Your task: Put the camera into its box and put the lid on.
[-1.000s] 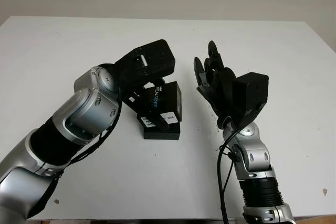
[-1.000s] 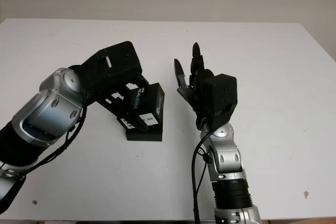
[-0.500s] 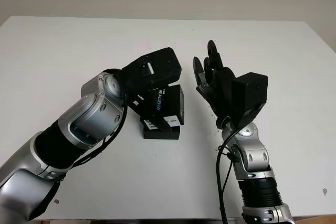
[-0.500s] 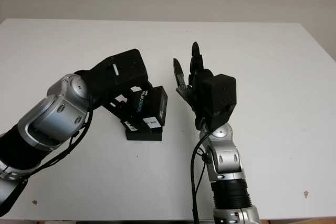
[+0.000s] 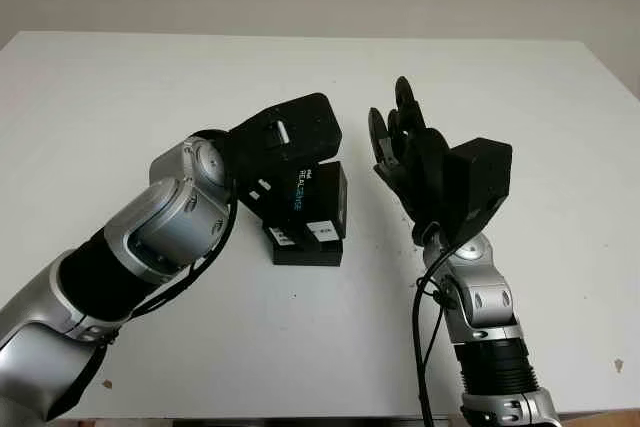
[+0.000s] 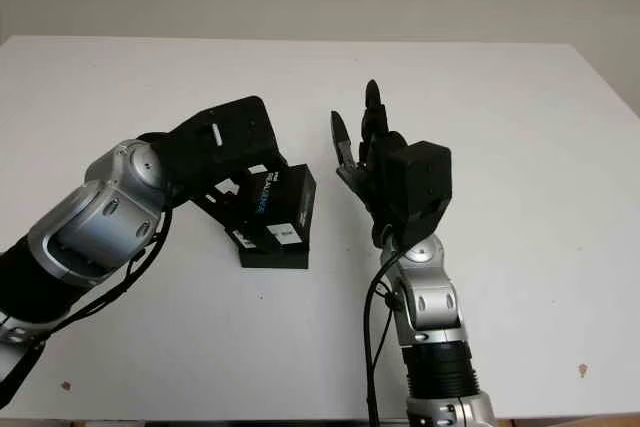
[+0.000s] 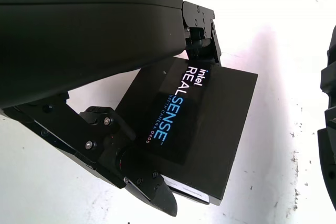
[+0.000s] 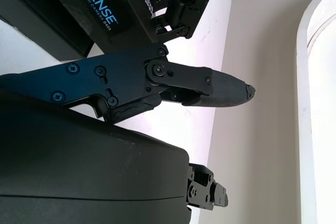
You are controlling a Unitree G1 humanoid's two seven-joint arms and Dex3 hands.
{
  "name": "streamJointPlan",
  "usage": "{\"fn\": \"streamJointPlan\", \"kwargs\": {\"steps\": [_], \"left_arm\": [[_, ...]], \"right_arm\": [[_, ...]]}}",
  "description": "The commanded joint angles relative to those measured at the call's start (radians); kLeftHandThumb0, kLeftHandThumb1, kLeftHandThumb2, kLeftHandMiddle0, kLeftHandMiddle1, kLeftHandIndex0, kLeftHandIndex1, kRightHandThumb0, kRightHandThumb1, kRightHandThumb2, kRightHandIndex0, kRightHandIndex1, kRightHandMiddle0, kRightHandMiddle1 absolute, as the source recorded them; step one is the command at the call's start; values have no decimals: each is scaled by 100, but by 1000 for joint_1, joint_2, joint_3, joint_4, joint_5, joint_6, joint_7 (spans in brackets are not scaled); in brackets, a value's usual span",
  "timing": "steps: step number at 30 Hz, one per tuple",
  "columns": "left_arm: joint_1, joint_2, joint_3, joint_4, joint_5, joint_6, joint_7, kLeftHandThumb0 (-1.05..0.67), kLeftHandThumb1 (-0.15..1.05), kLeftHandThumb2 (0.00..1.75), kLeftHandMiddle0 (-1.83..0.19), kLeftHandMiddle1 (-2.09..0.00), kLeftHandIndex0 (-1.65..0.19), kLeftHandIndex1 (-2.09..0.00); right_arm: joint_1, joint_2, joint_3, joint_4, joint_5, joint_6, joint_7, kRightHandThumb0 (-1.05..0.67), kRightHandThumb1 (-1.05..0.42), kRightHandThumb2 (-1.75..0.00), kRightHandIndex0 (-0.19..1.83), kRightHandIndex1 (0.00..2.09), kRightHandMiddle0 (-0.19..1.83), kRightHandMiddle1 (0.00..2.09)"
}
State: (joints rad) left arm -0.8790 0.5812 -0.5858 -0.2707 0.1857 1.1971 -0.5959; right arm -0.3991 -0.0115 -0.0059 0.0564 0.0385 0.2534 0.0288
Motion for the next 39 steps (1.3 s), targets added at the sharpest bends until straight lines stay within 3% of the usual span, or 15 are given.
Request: {"fn": "streamJointPlan", "kwargs": {"steps": [1, 18, 39], "left_arm": [[-3, 14, -2, -6, -2, 1, -9, -13, 98, 6, -58, -177, -21, -179], [27, 68, 10, -15, -11, -14, -36, -14, 100, 6, -54, -176, -24, -178], [57, 41, 3, -12, 6, -45, -7, -15, 99, 5, -52, -176, -18, -179]], "right_arm": [[-11, 2, 0, 4, 1, -10, 1, -68, -105, -53, -17, 5, -16, 5], [-13, 0, -1, 4, -1, 0, 6, -68, -105, -54, -17, 5, -17, 5], [-9, 2, 1, 11, -8, -8, 0, -68, -105, -54, -17, 5, -17, 5]]}}
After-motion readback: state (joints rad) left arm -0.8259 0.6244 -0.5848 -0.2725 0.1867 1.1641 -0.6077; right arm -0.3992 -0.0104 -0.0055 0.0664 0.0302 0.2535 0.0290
